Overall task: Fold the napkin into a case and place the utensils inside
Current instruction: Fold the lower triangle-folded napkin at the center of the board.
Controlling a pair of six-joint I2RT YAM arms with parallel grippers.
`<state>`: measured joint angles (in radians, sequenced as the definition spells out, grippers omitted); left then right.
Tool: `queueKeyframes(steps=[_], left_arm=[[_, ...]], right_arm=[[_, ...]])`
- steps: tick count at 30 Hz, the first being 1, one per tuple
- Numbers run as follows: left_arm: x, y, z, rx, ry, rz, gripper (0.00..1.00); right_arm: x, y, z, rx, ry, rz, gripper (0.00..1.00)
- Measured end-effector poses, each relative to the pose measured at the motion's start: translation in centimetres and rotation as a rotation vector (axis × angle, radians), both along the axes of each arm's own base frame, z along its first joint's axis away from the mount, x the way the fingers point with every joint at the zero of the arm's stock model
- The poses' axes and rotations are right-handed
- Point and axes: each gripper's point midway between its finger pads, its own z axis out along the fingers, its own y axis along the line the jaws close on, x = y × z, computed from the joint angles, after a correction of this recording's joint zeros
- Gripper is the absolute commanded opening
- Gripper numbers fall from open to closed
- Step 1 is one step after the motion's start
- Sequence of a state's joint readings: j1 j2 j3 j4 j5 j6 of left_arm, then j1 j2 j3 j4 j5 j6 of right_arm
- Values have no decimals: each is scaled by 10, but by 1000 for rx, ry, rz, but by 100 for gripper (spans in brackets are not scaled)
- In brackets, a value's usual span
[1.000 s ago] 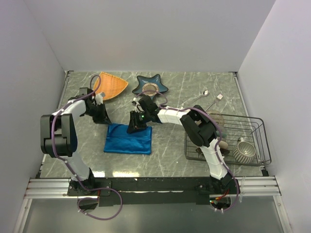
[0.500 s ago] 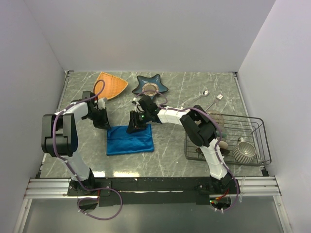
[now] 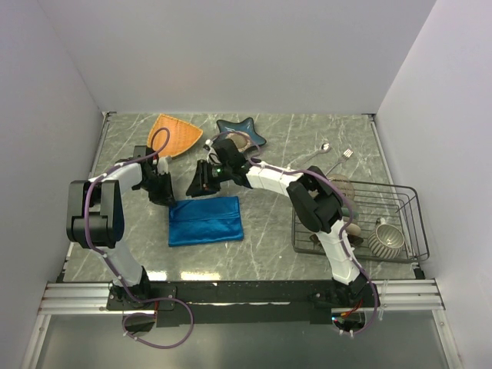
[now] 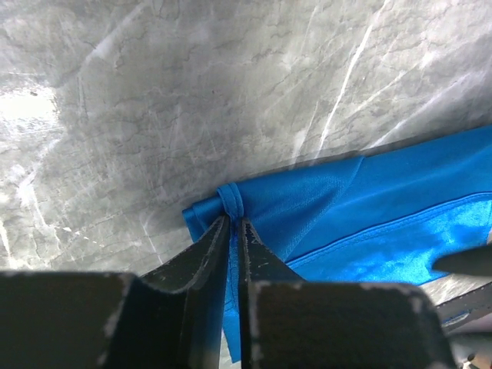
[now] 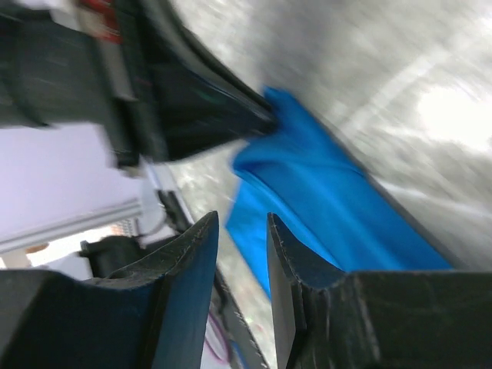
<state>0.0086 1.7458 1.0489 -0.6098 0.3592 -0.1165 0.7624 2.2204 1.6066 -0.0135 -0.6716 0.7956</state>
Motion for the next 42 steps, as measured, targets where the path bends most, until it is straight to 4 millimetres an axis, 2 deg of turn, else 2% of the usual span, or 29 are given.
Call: queueKeyframes(steps=[3, 7, 12, 16, 18, 28, 31, 34, 37, 39, 40, 42], left_arm=[[0, 2, -1, 9, 0, 3, 13], [0, 3, -1, 16, 0, 5, 12], [0, -2, -2, 27, -2, -12, 12], [0, -2, -2, 33, -3, -15, 11], [0, -2, -2, 34, -3, -14, 11], [0, -2, -2, 34, -3, -15, 11], [0, -2, -2, 34, -2, -15, 15], [0, -3, -1, 27, -3, -8, 27], [2, -2, 4, 0, -15, 7, 33], [7, 4, 15, -44, -40, 46, 31], [10, 8, 21, -66, -60, 63, 27], [16, 14, 43, -140, -118, 92, 23]], right_arm=[[3, 12, 15, 46, 1, -12, 38], [0, 26, 19, 75, 20, -19, 37], [-5, 39, -6, 53, 68, -39, 31], [-2, 43, -26, 22, 94, -76, 20], [2, 44, -31, 12, 94, -97, 16], [9, 45, -37, -8, 105, -155, 11], [8, 45, -42, -20, 111, -160, 9], [5, 46, -52, -35, 119, -159, 9], [1, 45, -65, -52, 141, -157, 8], [1, 45, -65, -49, 141, -156, 8], [1, 45, -65, -48, 141, -155, 8], [1, 45, -65, -48, 141, -155, 8]])
